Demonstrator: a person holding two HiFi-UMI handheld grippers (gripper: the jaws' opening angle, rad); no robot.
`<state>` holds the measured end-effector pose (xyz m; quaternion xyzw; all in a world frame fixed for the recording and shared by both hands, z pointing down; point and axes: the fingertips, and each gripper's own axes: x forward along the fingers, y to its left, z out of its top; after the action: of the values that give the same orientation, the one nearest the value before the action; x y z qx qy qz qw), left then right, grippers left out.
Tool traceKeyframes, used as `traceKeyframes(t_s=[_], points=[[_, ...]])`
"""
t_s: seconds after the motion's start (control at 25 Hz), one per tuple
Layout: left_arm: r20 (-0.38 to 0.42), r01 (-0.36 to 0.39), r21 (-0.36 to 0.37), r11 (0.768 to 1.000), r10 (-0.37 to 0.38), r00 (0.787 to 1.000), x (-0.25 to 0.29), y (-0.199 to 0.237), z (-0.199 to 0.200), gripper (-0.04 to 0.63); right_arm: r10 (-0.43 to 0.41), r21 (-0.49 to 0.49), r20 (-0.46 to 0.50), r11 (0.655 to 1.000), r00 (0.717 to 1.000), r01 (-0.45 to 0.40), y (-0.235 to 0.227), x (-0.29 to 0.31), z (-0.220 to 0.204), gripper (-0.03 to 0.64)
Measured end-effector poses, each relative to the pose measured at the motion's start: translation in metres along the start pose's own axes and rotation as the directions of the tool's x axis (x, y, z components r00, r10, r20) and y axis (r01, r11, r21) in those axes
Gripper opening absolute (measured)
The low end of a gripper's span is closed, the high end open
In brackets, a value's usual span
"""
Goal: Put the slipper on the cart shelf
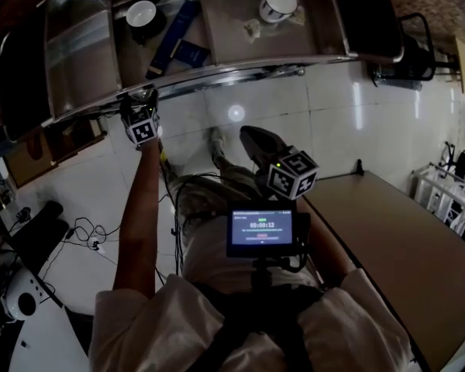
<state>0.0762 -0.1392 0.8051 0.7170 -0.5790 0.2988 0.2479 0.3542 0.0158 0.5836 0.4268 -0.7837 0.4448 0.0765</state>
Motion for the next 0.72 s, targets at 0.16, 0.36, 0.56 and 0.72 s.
traceKeyframes(t_s=[0.16,0.36,0.56,0.72], points=[[-0.019,-0.001,-0.068,0.998,0.000,1.000,-0.011,-0.001,-0.028,0.380,-0.001,0.013,-0.011,1.000,1.000,0.001,-0.002,-0.002,-0.011,0.014],[-0.035,0.088,-0.135,0.987,-0.093,0.995,0.000,-0.012,-0.039,0.380,-0.021,0.029,-0.015,0.999,1.000,0.021,-0.009,-0.006,-0.017,0.014],[-0.034,0.219,-0.095,0.971,-0.223,0.974,0.017,-0.046,-0.023,0.380,-0.045,0.041,-0.018,0.998,0.999,0.046,-0.015,-0.009,-0.019,0.015],[-0.048,0.291,-0.081,0.953,-0.296,0.954,0.021,-0.067,-0.014,0.380,-0.045,0.018,-0.013,0.999,0.999,0.045,-0.013,-0.010,-0.015,0.015]])
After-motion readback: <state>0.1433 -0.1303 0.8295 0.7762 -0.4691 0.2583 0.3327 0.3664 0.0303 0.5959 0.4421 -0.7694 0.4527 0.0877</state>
